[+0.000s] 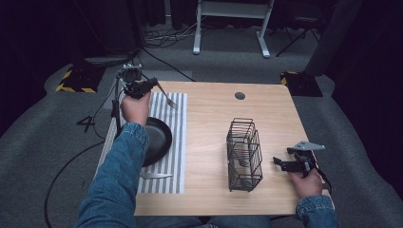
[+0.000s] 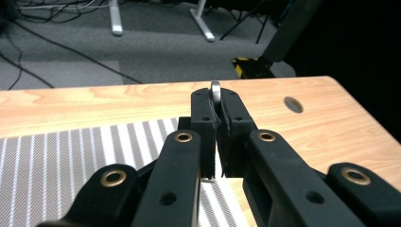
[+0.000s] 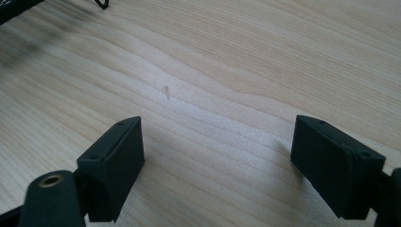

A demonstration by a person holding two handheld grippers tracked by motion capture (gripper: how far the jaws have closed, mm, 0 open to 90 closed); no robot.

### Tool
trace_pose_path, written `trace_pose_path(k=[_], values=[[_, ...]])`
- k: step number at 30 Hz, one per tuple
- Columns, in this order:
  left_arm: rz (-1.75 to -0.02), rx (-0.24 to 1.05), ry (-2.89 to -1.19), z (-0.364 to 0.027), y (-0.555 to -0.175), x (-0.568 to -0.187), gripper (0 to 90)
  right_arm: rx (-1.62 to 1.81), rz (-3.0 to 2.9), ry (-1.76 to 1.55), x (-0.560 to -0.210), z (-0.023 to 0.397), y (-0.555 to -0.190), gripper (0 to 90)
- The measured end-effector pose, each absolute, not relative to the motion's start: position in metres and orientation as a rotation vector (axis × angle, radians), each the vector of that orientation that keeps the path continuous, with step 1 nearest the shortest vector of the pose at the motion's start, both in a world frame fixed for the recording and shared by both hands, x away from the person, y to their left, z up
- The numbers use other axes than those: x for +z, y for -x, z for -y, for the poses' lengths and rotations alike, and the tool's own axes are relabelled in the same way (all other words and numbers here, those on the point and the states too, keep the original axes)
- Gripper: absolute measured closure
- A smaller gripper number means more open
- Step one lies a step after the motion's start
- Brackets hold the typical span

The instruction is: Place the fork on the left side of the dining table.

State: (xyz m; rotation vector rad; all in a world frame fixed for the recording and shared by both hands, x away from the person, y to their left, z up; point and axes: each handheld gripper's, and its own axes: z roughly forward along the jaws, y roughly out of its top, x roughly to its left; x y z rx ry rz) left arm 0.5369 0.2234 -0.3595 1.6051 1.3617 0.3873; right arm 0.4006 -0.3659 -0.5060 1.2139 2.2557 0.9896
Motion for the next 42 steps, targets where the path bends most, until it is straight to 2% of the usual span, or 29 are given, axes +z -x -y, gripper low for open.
trace_pose_path(k=[21, 32, 42], values=[[-1.445, 0.357, -1.564, -0.246, -0.534, -0.381, 86.3, 0.989, -2.255, -1.214, -0.506, 0.366, -0.401, 18.2], [-1.458, 0.373, -1.56, -0.245, -0.533, -0.384, 85.9, 0.989, -2.255, -1.214, -0.506, 0.366, -0.4, 18.2], [-1.475, 0.398, -1.562, -0.251, -0.536, -0.389, 70.3, 0.99, -2.254, -1.215, -0.506, 0.366, -0.4, 18.2]])
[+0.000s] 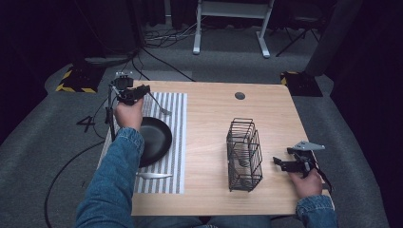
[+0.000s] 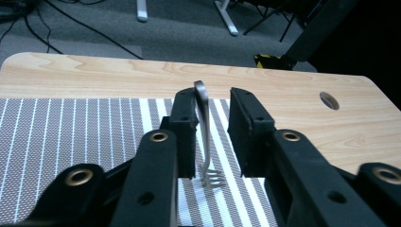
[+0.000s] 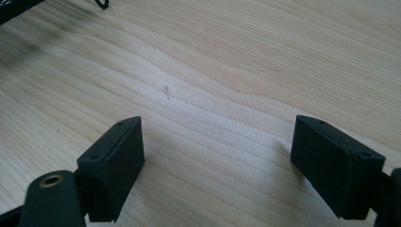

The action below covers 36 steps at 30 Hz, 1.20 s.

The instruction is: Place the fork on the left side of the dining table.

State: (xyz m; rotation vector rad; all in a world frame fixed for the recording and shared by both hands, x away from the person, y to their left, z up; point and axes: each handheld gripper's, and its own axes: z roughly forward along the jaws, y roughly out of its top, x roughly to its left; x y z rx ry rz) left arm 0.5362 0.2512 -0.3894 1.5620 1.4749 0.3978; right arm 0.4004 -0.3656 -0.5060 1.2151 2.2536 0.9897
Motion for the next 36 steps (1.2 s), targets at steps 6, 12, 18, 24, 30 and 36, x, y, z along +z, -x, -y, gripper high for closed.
trace_pose_path(k=[6, 12, 18, 24, 30, 36], values=[[-1.519, 0.382, -1.553, -0.262, -0.538, -0.397, 66.0, 0.99, -2.253, -1.216, -0.506, 0.366, -0.4, 18.3], [-1.58, 0.374, -1.562, -0.271, -0.54, -0.402, 65.3, 0.989, -2.253, -1.216, -0.506, 0.366, -0.4, 18.3], [-1.604, 0.362, -1.558, -0.282, -0.539, -0.412, 64.3, 0.991, -2.252, -1.216, -0.506, 0.365, -0.4, 18.3], [-1.627, 0.351, -1.533, -0.292, -0.541, -0.421, 62.1, 0.99, -2.252, -1.217, -0.506, 0.365, -0.4, 18.3], [-1.648, 0.349, -1.528, -0.296, -0.547, -0.429, 59.9, 0.989, -2.25, -1.22, -0.506, 0.365, -0.4, 18.3], [-1.666, 0.335, -1.493, -0.297, -0.551, -0.432, 57.0, 0.987, -2.25, -1.219, -0.506, 0.365, -0.401, 18.4]])
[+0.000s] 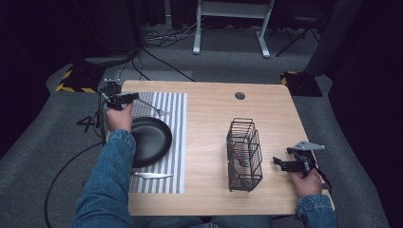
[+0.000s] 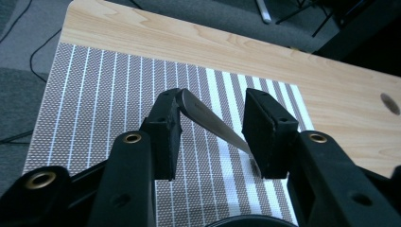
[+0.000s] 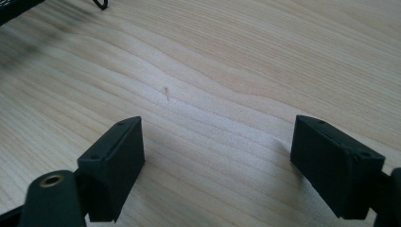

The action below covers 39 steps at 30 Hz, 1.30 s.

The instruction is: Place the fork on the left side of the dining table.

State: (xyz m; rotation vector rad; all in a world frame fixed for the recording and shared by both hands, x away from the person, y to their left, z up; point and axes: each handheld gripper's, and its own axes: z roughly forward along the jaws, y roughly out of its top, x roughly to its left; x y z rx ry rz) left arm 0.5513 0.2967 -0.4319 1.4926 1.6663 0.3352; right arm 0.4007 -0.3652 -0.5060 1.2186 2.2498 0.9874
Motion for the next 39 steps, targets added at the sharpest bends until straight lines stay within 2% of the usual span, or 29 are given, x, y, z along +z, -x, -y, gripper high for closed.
trace_pose_path(k=[19, 39], values=[[-1.707, 0.381, -1.51, -0.299, -0.554, -0.437, 54.9, 0.988, -2.25, -1.219, -0.506, 0.365, -0.401, 18.4], [-1.773, 0.334, -1.521, -0.314, -0.555, -0.453, 53.6, 0.988, -2.25, -1.218, -0.506, 0.365, -0.401, 18.4]])
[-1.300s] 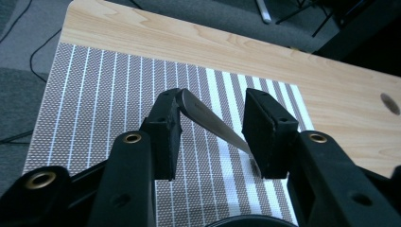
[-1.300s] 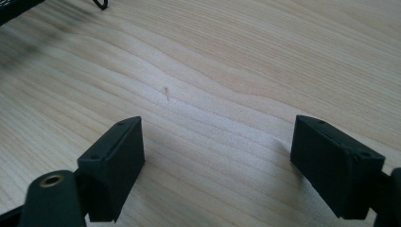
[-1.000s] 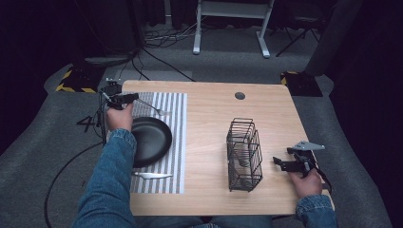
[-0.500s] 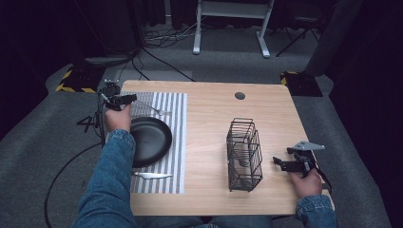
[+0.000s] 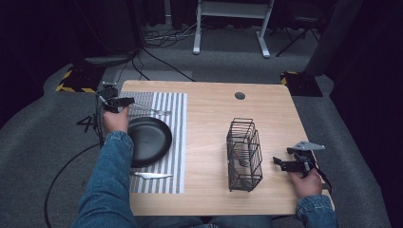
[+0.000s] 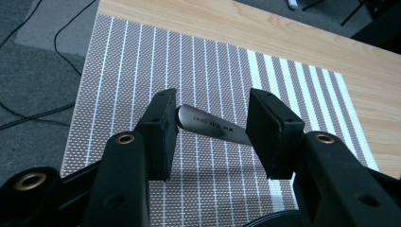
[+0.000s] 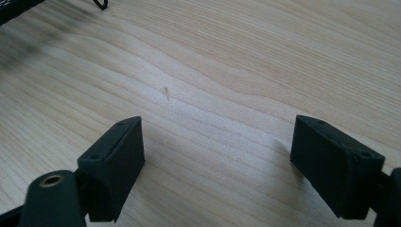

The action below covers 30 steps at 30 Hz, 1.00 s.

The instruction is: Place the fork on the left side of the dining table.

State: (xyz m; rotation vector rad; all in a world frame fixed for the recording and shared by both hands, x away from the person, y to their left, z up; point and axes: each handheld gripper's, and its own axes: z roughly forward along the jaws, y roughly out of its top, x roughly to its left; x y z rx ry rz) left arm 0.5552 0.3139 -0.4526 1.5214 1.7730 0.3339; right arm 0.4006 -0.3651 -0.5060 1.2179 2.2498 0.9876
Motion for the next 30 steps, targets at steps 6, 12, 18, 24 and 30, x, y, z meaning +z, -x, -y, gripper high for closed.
trace_pose_path(k=[6, 12, 18, 24, 30], values=[[-1.794, 0.307, -1.531, -0.319, -0.555, -0.46, 53.6, 0.988, -2.25, -1.218, -0.506, 0.365, -0.401, 18.4], [-1.802, 0.296, -1.521, -0.321, -0.555, -0.464, 53.5, 0.987, -2.25, -1.218, -0.506, 0.365, -0.401, 18.4], [-1.815, 0.307, -1.526, -0.322, -0.556, -0.466, 53.4, 0.987, -2.25, -1.218, -0.506, 0.365, -0.401, 18.4], [-1.824, 0.322, -1.517, -0.325, -0.555, -0.463, 52.7, 0.987, -2.25, -1.218, -0.506, 0.365, -0.401, 18.4], [-1.798, 0.324, -1.508, -0.323, -0.554, -0.457, 52.6, 0.987, -2.25, -1.218, -0.506, 0.365, -0.401, 18.3]])
